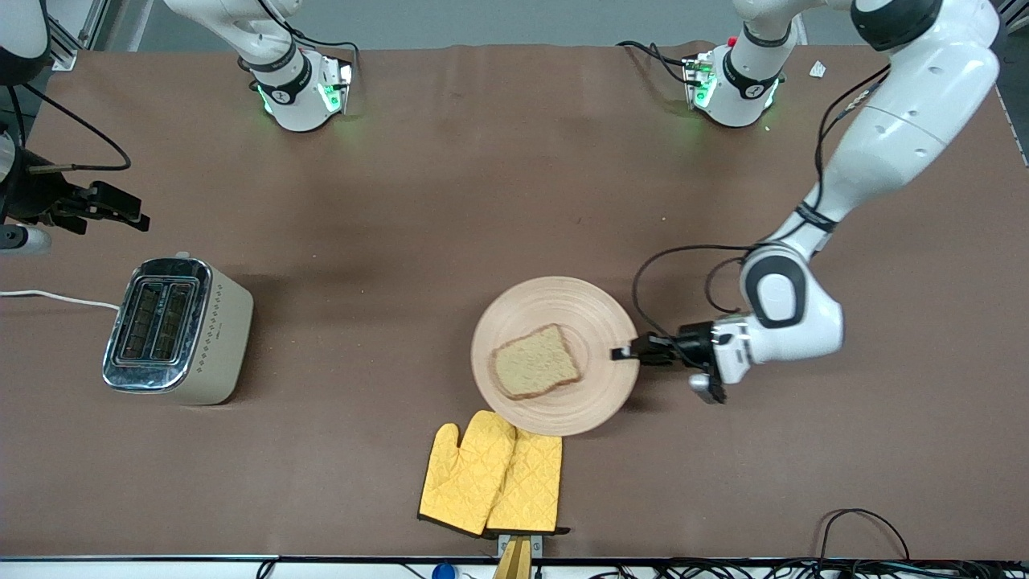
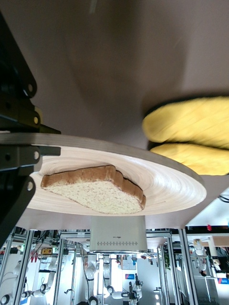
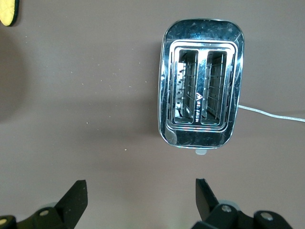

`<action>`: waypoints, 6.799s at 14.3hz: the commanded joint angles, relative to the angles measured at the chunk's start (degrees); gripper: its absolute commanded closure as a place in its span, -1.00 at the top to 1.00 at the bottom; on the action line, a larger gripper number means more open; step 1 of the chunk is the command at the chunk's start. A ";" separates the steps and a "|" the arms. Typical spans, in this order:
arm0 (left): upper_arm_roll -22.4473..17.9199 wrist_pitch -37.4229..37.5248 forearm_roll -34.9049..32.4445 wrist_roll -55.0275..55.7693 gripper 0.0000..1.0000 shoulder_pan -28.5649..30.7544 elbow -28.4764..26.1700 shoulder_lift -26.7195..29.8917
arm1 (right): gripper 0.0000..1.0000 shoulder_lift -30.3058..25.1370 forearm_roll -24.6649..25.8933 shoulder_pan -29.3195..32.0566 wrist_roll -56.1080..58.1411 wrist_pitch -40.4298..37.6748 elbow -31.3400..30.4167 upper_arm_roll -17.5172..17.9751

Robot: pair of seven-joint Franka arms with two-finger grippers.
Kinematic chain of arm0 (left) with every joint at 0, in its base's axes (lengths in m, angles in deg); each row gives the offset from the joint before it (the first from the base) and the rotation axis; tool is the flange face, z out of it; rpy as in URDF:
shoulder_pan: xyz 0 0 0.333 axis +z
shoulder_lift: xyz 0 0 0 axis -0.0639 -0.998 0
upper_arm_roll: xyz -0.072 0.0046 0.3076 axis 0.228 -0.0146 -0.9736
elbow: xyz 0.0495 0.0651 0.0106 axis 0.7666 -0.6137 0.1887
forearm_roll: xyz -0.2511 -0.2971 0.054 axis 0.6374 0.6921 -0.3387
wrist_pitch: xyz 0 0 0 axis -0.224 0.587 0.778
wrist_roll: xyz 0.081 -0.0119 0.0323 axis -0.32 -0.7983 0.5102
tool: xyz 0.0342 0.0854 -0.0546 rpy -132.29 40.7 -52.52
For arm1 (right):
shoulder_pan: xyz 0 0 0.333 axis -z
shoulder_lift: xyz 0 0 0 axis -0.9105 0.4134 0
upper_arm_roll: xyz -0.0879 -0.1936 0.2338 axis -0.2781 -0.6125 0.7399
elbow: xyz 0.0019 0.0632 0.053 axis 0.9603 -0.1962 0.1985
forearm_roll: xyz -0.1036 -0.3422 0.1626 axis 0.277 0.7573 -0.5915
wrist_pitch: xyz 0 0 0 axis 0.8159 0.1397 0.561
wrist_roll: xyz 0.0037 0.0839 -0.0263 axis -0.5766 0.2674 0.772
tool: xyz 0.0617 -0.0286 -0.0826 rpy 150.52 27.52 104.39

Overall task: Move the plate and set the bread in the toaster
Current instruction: 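Slide the plate with the left gripper toward the toaster, then release the plate with the left gripper while the right gripper reaches the bread, then grasp the bread slice with the right gripper while the left gripper withdraws, then lift the bread with the right gripper and carry it over the toaster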

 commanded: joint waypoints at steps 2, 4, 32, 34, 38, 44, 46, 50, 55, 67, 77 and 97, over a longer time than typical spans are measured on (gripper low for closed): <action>0.23 -5.60 9.96 0.72 -0.98 -8.11 -0.40 -0.12 | 1.00 0.18 -0.79 1.45 0.60 2.74 -0.99 0.43; 0.23 -9.30 12.26 0.28 -0.98 -12.68 -0.31 -1.17 | 1.00 0.80 -0.79 0.75 0.43 3.70 -0.99 0.60; -7.94 -11.46 4.65 -5.26 1.00 3.71 0.21 1.11 | 0.32 24.70 -5.19 -33.02 -21.29 56.79 -18.84 0.69; -8.29 -8.88 -3.51 -5.00 1.00 8.46 1.88 1.02 | 0.27 25.67 -5.10 -32.48 -21.20 56.79 -17.52 0.69; -9.35 5.14 -17.23 0.00 1.00 17.08 7.05 1.82 | 0.13 26.81 -4.75 -31.78 -21.11 56.88 -16.99 0.60; -8.82 22.49 -28.51 12.65 1.00 21.49 11.73 12.52 | -0.04 27.34 -4.75 -30.99 -21.11 56.79 -17.08 0.60; -8.73 25.74 -28.69 18.18 1.00 21.06 11.73 17.35 | -0.07 27.78 -4.75 -30.90 -21.11 56.88 -17.08 0.60; -11.27 27.24 -37.89 35.21 1.00 12.56 10.68 29.03 | -0.10 28.92 -4.83 -30.90 -21.20 58.02 -17.08 0.60; -25.32 38.74 -50.90 47.22 1.00 -6.17 10.59 41.43 | -0.17 29.63 -4.83 -30.99 -21.20 59.51 -17.08 0.60; -31.06 52.56 -55.85 43.35 1.00 -11.55 10.41 49.97 | -0.99 31.65 -4.83 -32.22 -21.28 61.55 -16.29 0.60; -28.95 52.21 -54.53 42.55 1.00 -11.73 5.49 53.76 | -0.99 21.47 -0.82 -31.69 -23.65 12.28 7.77 -0.54; -30.27 50.98 -54.44 39.30 1.00 -10.50 7.16 53.14 | -0.99 19.87 52.02 -20.62 -44.49 -9.40 8.26 -0.54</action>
